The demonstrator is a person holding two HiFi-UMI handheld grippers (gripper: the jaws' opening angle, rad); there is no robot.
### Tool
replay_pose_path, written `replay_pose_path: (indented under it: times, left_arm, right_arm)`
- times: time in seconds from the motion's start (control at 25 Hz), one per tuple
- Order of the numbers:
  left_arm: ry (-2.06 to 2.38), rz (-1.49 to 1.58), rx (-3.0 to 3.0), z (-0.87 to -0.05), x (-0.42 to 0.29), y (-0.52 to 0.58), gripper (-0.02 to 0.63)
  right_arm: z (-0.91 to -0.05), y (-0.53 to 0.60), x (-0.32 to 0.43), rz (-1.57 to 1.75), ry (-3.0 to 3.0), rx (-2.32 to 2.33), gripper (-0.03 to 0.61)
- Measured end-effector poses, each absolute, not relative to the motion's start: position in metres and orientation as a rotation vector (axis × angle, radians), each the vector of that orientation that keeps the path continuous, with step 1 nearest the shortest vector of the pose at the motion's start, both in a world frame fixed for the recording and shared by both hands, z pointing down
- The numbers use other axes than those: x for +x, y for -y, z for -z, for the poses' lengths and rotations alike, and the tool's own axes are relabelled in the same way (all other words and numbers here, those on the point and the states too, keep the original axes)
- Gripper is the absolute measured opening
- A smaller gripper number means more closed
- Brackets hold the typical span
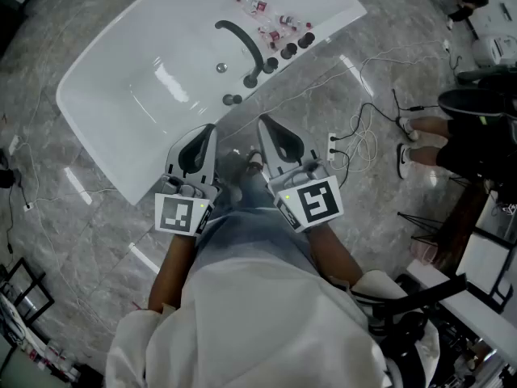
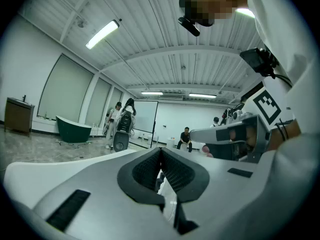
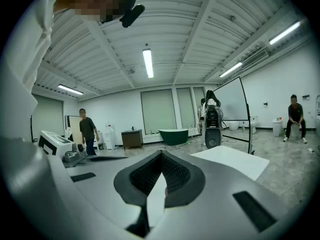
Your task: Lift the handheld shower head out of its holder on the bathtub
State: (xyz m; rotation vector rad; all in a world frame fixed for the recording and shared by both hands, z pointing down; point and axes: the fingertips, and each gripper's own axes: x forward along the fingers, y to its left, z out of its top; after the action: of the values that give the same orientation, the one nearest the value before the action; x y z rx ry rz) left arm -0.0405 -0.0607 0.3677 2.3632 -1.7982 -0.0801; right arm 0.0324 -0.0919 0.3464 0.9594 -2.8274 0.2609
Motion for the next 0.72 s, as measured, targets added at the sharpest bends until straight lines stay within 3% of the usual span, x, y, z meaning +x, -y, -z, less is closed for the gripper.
replay_pose_path:
  times: [0.72]
  left_arm:
    - [1.807, 0.076, 2.364, -0.408, -0.025, 0.07, 0.017]
  right_arm:
    - [-0.369, 0.086, 0.028, -0.306, 2.875, 0.902, 0.016]
